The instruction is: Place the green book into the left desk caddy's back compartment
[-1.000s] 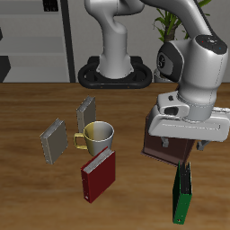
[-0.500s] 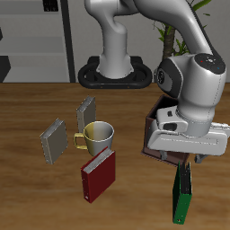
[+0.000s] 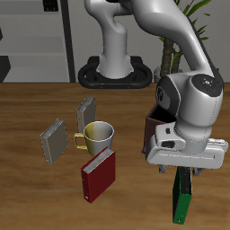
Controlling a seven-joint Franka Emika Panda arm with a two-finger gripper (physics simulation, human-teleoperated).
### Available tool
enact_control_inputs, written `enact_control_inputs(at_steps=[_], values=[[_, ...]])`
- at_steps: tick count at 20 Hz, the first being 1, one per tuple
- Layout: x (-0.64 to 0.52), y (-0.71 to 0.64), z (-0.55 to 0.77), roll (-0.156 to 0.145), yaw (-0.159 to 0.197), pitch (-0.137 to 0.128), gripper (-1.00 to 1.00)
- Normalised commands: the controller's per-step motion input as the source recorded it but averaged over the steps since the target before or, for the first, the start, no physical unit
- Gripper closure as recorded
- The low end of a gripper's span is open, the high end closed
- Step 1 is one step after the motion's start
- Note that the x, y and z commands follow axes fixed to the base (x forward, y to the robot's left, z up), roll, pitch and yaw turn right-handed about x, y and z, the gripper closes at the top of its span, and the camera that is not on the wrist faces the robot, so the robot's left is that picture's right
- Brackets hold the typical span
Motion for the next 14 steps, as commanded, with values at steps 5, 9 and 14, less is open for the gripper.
enact_control_inputs(at_steps=[5, 9, 14], values=[[0.08, 0.01, -0.25, 0.017, -0.003, 0.043, -1.0], [0.05, 0.01, -0.25, 0.009, 0.013, 0.034, 1.0], [0.0, -0.01, 0.01, 0.006, -0.002, -0.003, 1.0]])
